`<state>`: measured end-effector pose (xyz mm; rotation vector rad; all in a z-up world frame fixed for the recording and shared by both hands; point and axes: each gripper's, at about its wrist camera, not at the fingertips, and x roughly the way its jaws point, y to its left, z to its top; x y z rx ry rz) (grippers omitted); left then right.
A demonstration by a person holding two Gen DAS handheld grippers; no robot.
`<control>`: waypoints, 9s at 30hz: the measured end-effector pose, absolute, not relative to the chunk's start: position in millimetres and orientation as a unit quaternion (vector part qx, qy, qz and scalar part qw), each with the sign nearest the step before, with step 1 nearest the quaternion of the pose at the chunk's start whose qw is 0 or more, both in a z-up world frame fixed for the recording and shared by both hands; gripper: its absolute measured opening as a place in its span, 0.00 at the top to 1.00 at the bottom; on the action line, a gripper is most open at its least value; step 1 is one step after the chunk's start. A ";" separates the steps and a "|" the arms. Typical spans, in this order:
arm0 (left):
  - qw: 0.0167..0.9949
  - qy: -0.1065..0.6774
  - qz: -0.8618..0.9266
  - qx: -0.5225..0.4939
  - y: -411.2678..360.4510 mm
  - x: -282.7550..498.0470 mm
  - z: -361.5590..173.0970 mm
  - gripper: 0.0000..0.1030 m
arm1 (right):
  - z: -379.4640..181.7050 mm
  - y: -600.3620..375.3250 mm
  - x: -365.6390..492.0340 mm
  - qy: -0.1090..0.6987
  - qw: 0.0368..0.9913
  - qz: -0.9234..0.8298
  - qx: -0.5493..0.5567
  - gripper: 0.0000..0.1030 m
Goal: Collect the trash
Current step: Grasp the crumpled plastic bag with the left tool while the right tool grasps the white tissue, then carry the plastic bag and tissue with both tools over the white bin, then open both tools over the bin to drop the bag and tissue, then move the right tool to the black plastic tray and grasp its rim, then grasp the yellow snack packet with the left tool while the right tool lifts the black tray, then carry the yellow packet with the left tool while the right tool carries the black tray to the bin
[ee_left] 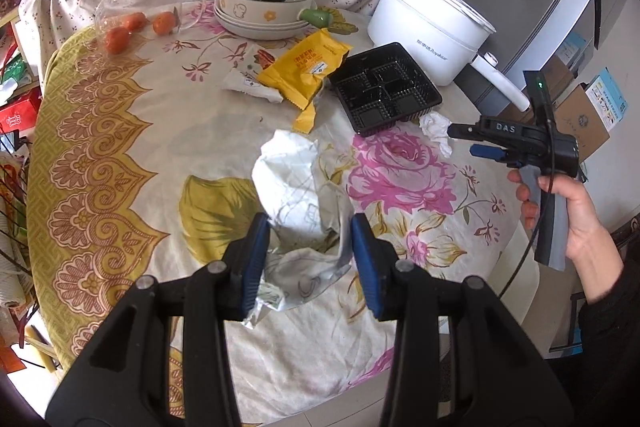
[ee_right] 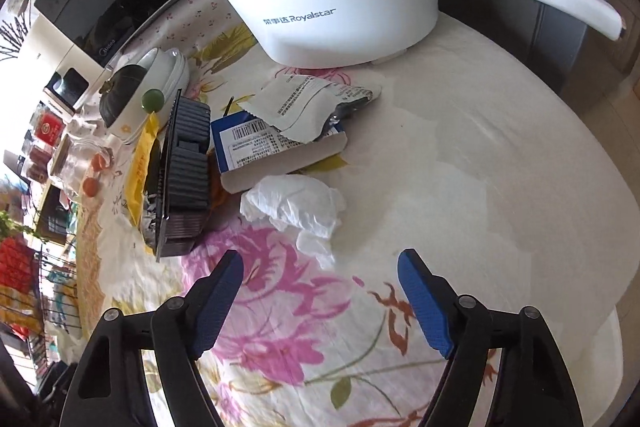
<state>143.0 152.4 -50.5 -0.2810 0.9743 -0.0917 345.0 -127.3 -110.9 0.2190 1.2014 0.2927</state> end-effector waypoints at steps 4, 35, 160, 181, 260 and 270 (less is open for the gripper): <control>0.871 0.469 -0.048 -0.135 151.9 145.3 -52.3 0.57 | -119.6 -111.9 360.4 0.557 0.813 0.150 0.077 0.33; 0.872 0.460 -0.116 -0.121 77.5 112.7 -41.8 0.57 | -53.3 -194.1 188.9 0.543 0.820 0.178 -0.006 0.79; 0.863 0.480 0.088 -0.131 216.7 91.7 -59.3 0.01 | -82.4 -82.6 276.7 0.551 0.826 0.094 0.074 0.17; 0.863 0.470 0.088 -0.164 226.3 96.7 -52.9 0.01 | -108.0 -19.0 324.9 0.508 0.856 0.085 0.036 0.84; 0.808 0.577 -0.110 0.050 106.5 286.4 -110.3 0.36 | -58.8 -255.5 224.2 0.528 0.840 0.111 0.053 0.46; 0.833 0.548 -0.065 -0.036 97.4 178.5 -96.1 0.38 | -49.8 -255.7 192.0 0.524 0.839 0.116 0.093 0.46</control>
